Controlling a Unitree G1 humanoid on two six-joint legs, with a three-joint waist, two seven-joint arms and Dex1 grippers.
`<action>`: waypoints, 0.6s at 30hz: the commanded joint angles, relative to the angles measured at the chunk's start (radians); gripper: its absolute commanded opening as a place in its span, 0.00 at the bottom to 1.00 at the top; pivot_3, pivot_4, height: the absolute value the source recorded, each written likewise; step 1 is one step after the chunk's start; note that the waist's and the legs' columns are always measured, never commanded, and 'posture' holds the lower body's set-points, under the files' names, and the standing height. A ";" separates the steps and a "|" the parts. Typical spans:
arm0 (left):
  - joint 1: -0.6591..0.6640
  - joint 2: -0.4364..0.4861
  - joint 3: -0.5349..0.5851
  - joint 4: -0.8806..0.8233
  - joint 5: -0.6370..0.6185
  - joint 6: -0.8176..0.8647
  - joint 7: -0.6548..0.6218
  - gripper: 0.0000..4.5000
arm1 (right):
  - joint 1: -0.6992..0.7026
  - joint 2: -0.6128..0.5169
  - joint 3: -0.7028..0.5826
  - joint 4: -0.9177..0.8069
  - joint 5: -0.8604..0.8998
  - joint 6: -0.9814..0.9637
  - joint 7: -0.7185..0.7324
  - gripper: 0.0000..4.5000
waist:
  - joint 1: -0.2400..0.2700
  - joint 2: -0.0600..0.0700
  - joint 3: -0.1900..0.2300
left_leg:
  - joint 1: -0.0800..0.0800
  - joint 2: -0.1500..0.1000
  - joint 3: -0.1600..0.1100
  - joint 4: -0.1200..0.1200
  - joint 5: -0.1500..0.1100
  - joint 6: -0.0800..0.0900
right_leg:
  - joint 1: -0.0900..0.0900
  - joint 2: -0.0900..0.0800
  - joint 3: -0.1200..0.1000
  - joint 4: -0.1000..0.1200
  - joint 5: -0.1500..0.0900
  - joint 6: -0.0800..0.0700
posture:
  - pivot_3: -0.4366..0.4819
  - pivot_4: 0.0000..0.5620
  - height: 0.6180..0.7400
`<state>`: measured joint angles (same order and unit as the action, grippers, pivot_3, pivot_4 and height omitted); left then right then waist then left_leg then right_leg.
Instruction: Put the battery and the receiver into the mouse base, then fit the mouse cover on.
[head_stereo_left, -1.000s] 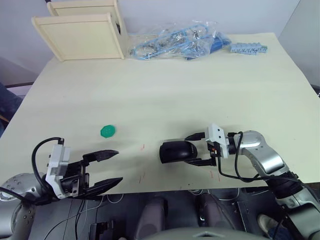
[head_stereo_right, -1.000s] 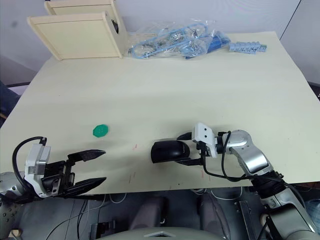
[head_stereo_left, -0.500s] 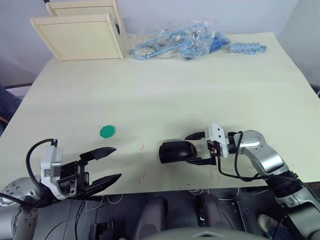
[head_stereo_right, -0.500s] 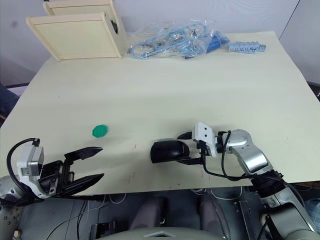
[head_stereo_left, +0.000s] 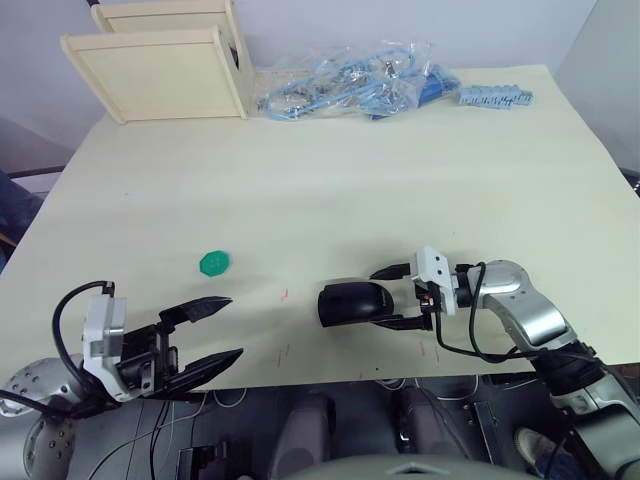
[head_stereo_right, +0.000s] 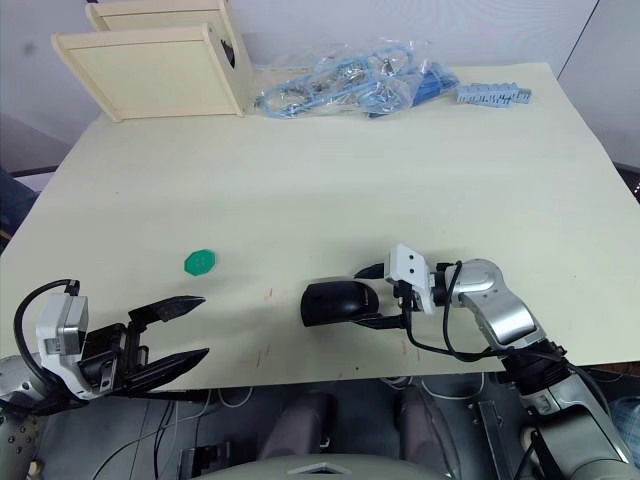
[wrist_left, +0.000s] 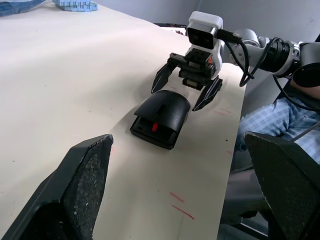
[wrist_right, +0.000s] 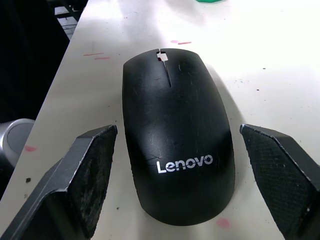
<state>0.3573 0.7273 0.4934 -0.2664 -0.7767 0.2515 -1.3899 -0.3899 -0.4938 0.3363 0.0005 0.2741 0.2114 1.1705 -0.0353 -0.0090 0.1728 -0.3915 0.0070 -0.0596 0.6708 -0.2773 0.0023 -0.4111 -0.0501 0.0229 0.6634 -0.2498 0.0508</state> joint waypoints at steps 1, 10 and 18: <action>0.007 0.006 0.011 -0.034 -0.007 -0.005 0.004 1.00 | -0.014 0.002 -0.020 -0.031 0.009 -0.009 0.007 0.74 | 0.000 0.000 0.000 | 0.000 0.000 0.000 0.000 0.000 0.000 | 0.000 0.000 0.000 0.000 0.000 0.000 | 0.48 0.27 1.00; 0.011 0.011 0.011 -0.050 -0.006 0.004 0.021 1.00 | -0.017 0.002 -0.019 -0.037 0.007 -0.010 0.006 0.68 | 0.000 0.000 0.000 | 0.000 0.000 0.000 0.000 0.000 0.000 | 0.000 0.000 0.000 0.000 0.000 0.000 | 0.48 0.27 1.00; 0.010 0.012 0.007 -0.060 -0.003 0.012 0.037 1.00 | -0.033 -0.012 -0.013 -0.083 0.000 0.011 0.005 0.68 | 0.000 0.000 0.000 | 0.000 0.000 0.000 0.000 0.000 0.000 | 0.000 0.000 0.000 0.000 0.000 0.000 | 0.48 0.27 1.00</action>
<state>0.3602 0.7275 0.4928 -0.2946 -0.7750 0.2604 -1.3557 -0.3996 -0.4977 0.3364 -0.0172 0.2735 0.2177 1.1707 -0.0353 -0.0089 0.1728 -0.3915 0.0070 -0.0596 0.6707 -0.2773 0.0023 -0.4111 -0.0501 0.0230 0.6635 -0.2498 0.0508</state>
